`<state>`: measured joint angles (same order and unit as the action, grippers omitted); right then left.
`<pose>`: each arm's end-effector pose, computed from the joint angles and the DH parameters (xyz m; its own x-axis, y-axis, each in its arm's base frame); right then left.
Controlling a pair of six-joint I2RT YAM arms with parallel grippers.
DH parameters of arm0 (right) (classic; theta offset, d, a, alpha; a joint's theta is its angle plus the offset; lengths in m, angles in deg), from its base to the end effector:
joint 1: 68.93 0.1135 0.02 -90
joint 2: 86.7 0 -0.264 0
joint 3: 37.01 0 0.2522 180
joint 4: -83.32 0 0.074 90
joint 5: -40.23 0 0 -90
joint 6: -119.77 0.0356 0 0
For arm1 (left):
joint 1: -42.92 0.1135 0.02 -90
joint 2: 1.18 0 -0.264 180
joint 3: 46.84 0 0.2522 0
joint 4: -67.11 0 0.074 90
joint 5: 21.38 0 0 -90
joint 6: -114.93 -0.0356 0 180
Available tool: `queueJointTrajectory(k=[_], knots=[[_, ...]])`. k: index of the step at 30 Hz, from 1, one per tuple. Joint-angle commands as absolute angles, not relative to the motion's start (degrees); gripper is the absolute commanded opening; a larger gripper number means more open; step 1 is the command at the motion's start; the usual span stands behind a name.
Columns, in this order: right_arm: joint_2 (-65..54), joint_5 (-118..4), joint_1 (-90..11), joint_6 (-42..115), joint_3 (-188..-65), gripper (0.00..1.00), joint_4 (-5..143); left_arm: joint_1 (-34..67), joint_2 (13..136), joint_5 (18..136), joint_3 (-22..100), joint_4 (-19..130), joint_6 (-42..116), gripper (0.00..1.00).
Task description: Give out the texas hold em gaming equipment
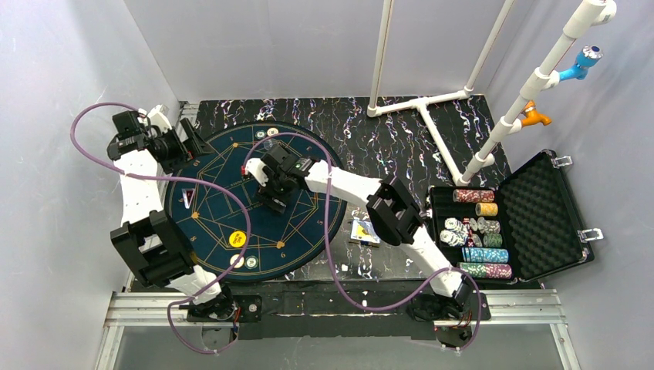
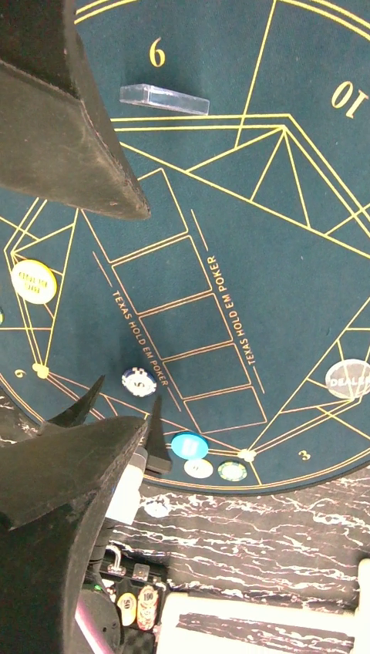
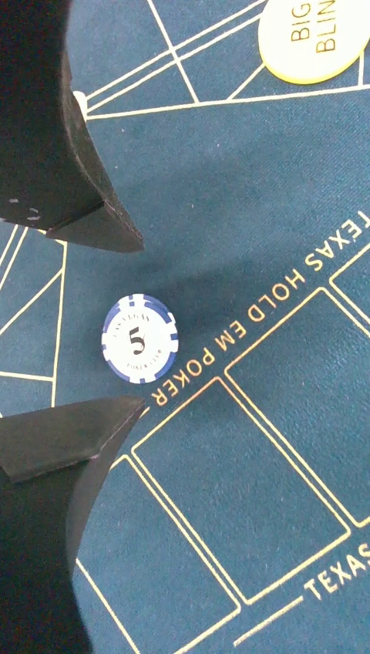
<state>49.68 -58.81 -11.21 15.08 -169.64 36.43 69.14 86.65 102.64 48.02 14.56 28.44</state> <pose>0.2794 0.4528 0.1947 -0.1742 -0.7447 -0.6443 -0.9638 0.2629 -0.0433 0.3074 0.1292 0.3343 -0.6380 -0.3708 -0.6749 -0.0537 0.8957 -0.4413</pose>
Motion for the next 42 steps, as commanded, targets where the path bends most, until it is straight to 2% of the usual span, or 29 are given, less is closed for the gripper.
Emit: queueJointTrajectory(k=[1, 3, 4, 9, 16, 23, 42], knots=[[46.2, -58.1, -11.8, 14.5, -172.4, 0.85, 36.6, 69.0, 85.5, 106.0, 48.1, 12.8, 26.5, 0.98], [43.3, -57.7, -12.3, 13.7, -170.8, 0.96, 35.8, 69.0, 85.4, 106.1, 47.8, 12.8, 26.1, 0.98], [41.4, -57.9, -12.8, 13.4, -169.9, 0.98, 34.8, 69.0, 85.3, 106.1, 47.5, 12.9, 25.9, 0.98], [31.7, -59.2, -18.4, 11.7, -158.4, 0.96, 31.1, 66.8, 83.5, 104.6, 45.5, 13.0, 23.3, 0.98], [21.3, -56.3, -31.3, 9.0, -142.8, 0.89, 24.6, 59.5, 78.3, 98.8, 40.8, 15.3, 21.4, 0.98], [24.0, -51.9, -35.6, 8.1, -143.0, 0.86, 18.3, 57.9, 77.5, 98.0, 40.2, 16.1, 23.2, 0.98], [32.0, -51.9, -36.0, 9.0, -138.4, 0.71, 24.7, 57.9, 75.8, 97.9, 38.3, 16.8, 23.5, 0.98]])
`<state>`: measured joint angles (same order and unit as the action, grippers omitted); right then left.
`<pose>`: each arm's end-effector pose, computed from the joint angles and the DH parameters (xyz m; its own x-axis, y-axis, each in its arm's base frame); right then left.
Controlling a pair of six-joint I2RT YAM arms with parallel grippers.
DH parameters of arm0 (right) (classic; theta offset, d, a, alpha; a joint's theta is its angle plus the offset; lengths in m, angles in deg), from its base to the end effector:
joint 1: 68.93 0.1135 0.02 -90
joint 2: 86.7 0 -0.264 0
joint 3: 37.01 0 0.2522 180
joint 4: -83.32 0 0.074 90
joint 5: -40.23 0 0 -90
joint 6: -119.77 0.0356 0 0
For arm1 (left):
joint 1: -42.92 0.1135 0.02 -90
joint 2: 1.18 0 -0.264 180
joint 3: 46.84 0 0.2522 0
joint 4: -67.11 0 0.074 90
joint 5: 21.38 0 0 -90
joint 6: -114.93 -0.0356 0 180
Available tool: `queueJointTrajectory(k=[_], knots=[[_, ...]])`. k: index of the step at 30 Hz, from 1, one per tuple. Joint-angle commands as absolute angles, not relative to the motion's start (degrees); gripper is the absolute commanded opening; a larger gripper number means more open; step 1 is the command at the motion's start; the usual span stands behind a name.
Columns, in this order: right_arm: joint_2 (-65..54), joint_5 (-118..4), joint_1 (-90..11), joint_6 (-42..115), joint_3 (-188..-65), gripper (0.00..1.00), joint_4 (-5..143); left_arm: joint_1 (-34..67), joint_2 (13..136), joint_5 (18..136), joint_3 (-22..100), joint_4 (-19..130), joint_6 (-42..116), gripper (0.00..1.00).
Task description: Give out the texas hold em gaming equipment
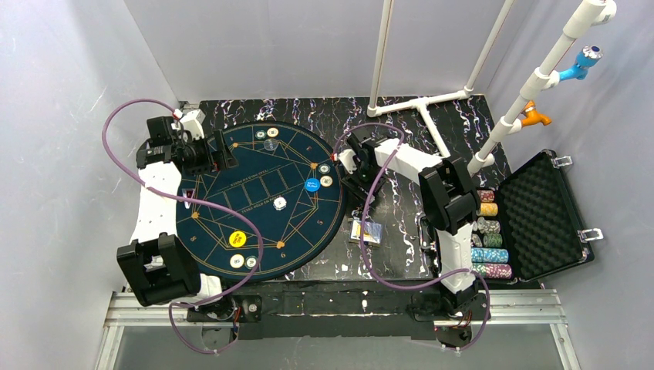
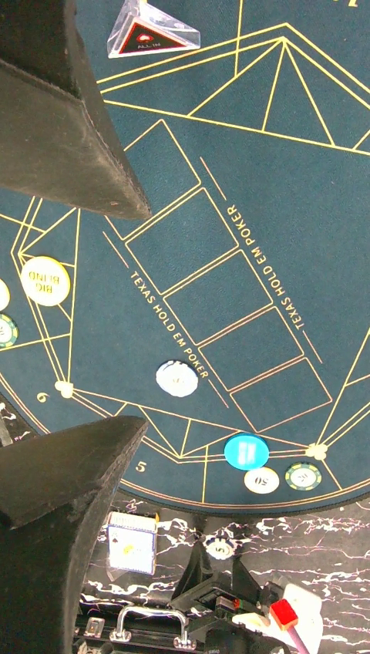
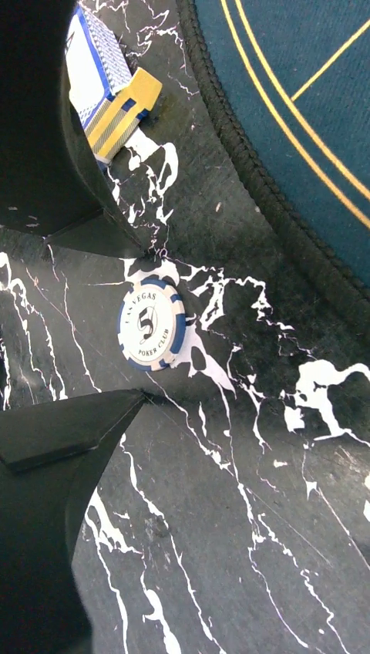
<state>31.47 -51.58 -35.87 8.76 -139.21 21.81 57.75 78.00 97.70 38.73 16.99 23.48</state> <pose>0.3437 0.2251 0.1699 -0.5662 -0.7961 -0.2134 -0.8077 0.5876 -0.0489 0.2916 0.0593 0.3282 -0.6651 -0.1532 -0.7309 0.1327 0.9389 -0.3176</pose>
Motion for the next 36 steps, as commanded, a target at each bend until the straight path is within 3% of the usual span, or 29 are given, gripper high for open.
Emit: queueJointTrajectory(k=[1, 12, 21, 36], knots=[[32.2, -52.0, -36.0, 9.0, -138.0, 0.70, 25.0, 57.8, 76.0, 97.9, 38.5, 16.8, 23.5, 0.98], [33.2, -53.1, -36.0, 9.9, -136.2, 0.59, 26.9, 57.8, 76.5, 97.4, 39.0, 16.8, 23.3, 0.98], [31.1, -54.3, -35.8, 9.6, -137.7, 0.41, 24.6, 57.8, 76.6, 97.4, 39.1, 16.9, 23.1, 0.98], [25.2, -57.9, -30.4, 10.5, -144.4, 0.36, 19.8, 57.9, 77.7, 96.6, 39.9, 16.6, 23.4, 0.98]])
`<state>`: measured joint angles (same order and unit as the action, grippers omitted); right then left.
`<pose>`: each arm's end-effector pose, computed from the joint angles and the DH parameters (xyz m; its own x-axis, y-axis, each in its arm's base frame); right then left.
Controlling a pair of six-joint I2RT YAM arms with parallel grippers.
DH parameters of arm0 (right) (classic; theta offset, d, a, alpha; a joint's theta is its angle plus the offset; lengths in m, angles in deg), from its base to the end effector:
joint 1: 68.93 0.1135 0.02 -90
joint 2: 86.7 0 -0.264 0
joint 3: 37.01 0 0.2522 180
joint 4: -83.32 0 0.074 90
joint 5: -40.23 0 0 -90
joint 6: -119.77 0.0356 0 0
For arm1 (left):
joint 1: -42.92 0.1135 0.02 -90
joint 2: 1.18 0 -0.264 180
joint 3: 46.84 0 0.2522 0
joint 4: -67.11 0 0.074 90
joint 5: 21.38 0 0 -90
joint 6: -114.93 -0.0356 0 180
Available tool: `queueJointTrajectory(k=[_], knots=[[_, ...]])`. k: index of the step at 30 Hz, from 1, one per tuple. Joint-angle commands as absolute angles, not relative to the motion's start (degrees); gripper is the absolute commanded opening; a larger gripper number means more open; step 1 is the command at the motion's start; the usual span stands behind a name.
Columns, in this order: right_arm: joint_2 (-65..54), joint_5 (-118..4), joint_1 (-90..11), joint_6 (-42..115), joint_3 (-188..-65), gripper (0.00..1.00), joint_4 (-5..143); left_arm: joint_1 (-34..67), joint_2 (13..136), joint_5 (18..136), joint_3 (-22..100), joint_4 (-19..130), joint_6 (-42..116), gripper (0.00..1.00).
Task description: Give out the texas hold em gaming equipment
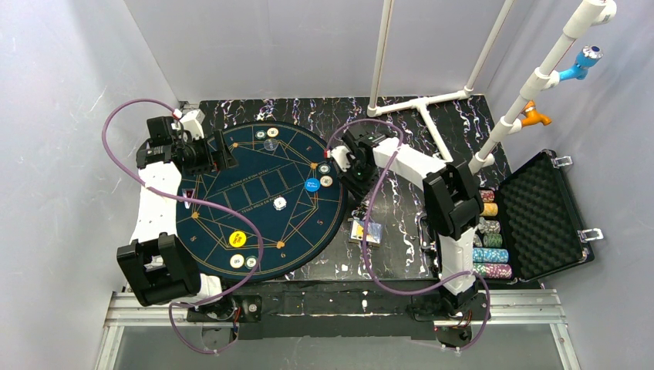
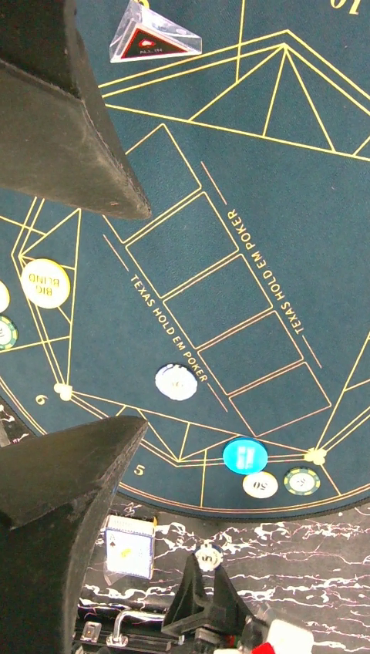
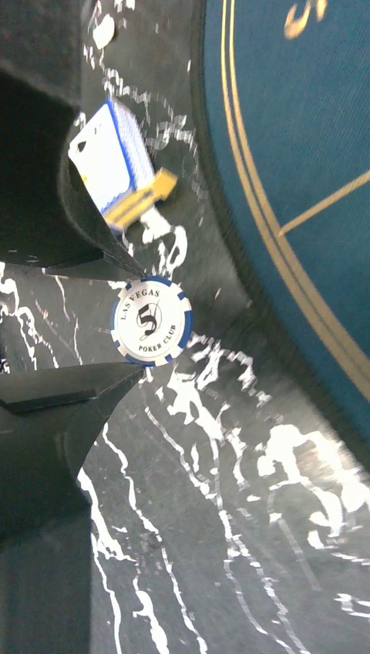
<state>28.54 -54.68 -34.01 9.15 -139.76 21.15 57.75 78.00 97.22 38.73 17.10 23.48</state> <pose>0.3326 0.2359 0.1922 -0.5327 -0.7998 -0.2767 -0.8296 0.5581 -0.0159 0.2917 0.0596 0.3283 -0.6639 -0.1528 -0.7321 0.1271 0.9416 -0.3118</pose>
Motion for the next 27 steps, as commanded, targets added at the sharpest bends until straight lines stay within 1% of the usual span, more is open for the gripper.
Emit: queueJointTrajectory(k=[1, 9, 12, 13, 14, 15, 17, 22, 24, 27], knots=[[25.6, -58.0, -29.4, 10.7, -145.2, 0.36, 19.7, 58.0, 77.9, 96.7, 40.1, 16.5, 23.5, 0.98], [32.2, -61.6, -20.9, 12.5, -154.0, 0.38, 21.4, 59.1, 78.6, 97.9, 41.1, 16.6, 24.5, 0.98], [36.0, -62.6, -19.3, 12.7, -158.8, 0.44, 20.0, 59.4, 78.8, 99.8, 41.1, 16.3, 24.1, 0.98], [36.1, -63.2, -19.5, 12.8, -159.7, 0.48, 19.5, 59.5, 78.7, 100.6, 40.9, 16.0, 23.3, 0.98], [35.2, -62.9, -19.8, 12.6, -159.1, 0.55, 19.7, 59.5, 78.4, 100.8, 40.4, 15.9, 22.7, 0.98], [33.7, -62.5, -20.4, 12.4, -157.9, 0.60, 20.4, 59.5, 78.2, 101.4, 40.1, 15.8, 21.4, 0.98], [29.9, -63.1, -22.8, 12.3, -154.8, 0.65, 21.9, 59.4, 77.5, 103.7, 39.3, 15.2, 17.8, 0.98], [22.1, -67.4, -32.9, 11.6, -146.9, 0.68, 23.2, 56.3, 74.2, 108.3, 34.4, 13.9, 6.2, 0.98], [20.0, -67.6, -36.5, 10.6, -142.7, 0.68, 23.6, 52.0, 72.7, 109.9, 32.1, 12.2, 0.1, 0.98], [16.9, -68.6, -41.4, 9.2, -136.7, 0.69, 25.3, 41.3, 71.9, 108.1, 29.8, 10.1, -9.2, 0.97]])
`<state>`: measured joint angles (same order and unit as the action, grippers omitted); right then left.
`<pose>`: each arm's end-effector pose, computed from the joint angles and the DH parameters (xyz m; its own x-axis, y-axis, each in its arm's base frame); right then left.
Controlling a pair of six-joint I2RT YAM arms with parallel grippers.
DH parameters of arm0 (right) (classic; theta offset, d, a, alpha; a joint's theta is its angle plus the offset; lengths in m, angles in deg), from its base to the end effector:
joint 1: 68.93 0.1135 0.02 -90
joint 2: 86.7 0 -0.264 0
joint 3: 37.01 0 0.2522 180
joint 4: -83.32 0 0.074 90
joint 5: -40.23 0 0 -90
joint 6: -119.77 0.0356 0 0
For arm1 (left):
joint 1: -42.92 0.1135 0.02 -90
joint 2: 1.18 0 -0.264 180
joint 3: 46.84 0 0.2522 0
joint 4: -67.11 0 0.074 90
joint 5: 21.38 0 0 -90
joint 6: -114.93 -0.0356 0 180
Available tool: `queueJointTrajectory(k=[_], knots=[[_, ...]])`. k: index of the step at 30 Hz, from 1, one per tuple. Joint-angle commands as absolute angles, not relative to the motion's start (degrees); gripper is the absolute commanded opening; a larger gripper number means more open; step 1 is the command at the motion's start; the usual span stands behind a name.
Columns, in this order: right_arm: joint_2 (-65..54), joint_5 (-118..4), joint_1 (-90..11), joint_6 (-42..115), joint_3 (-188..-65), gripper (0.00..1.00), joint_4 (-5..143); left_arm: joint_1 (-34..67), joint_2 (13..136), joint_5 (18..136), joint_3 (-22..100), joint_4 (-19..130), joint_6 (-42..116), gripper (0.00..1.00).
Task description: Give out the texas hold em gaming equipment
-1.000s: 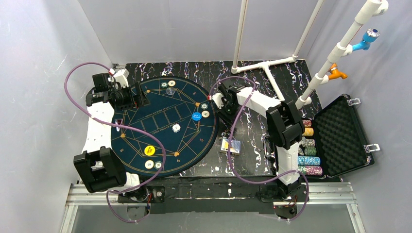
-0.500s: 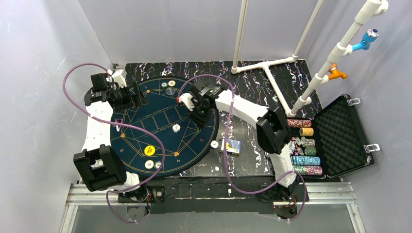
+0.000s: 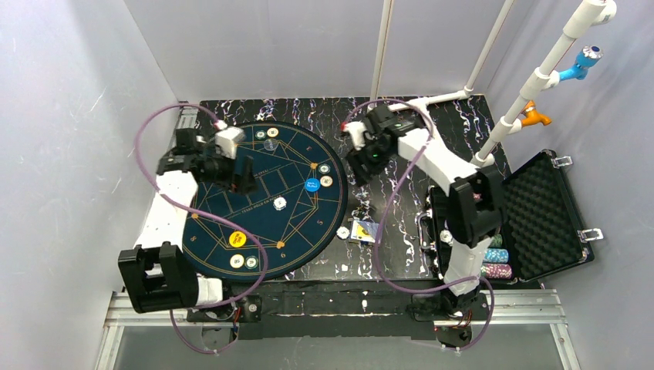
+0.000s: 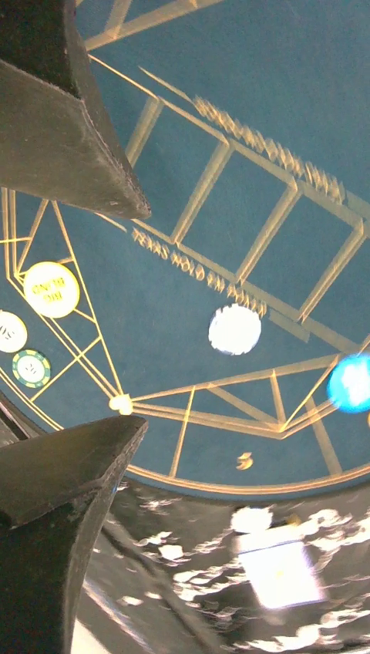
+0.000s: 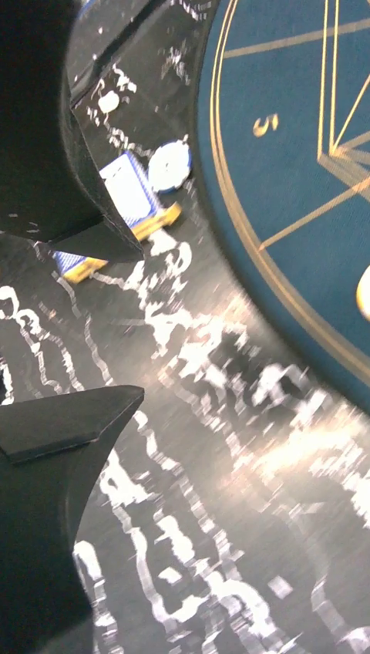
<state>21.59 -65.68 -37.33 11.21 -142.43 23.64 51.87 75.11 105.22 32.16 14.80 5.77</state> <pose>0.3395 0.2203 0.2555 -0.5219 -0.6805 -0.5144 -0.8203 0.5657 0.0839 0.2758 0.0219 0.3038 -0.6263 0.1681 -0.7612 0.4895 0.8448 -0.2162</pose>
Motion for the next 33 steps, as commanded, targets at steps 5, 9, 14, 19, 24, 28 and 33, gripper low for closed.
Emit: queueJointTrajectory(k=[5, 9, 14, 19, 24, 28, 33], knots=[[13.1, -69.7, -49.4, 10.4, -129.9, 0.70, 31.0, 23.1, 72.6, 106.2, 26.1, 11.5, -22.0, 0.91], [13.5, -75.8, -56.0, 9.2, -129.5, 0.70, 30.5, 14.3, 75.6, 108.6, 24.2, 18.8, -27.3, 0.86], [12.6, -76.5, -57.8, 8.6, -125.7, 0.70, 33.8, 6.3, 85.2, 107.2, 26.2, 25.1, -29.0, 0.79], [11.9, -76.0, -58.1, 8.5, -123.5, 0.70, 36.0, 0.5, 92.4, 104.4, 28.7, 29.1, -30.1, 0.77], [11.9, -76.0, -58.6, 7.9, -123.1, 0.70, 36.0, -1.1, 96.9, 103.4, 30.2, 31.6, -31.4, 0.77], [12.1, -76.0, -58.7, 7.8, -123.3, 0.70, 35.7, -2.2, 99.5, 103.2, 31.3, 31.9, -31.9, 0.76], [12.1, -76.2, -58.7, 7.7, -123.5, 0.70, 35.4, -2.9, 101.6, 103.1, 32.2, 32.0, -32.7, 0.73]])
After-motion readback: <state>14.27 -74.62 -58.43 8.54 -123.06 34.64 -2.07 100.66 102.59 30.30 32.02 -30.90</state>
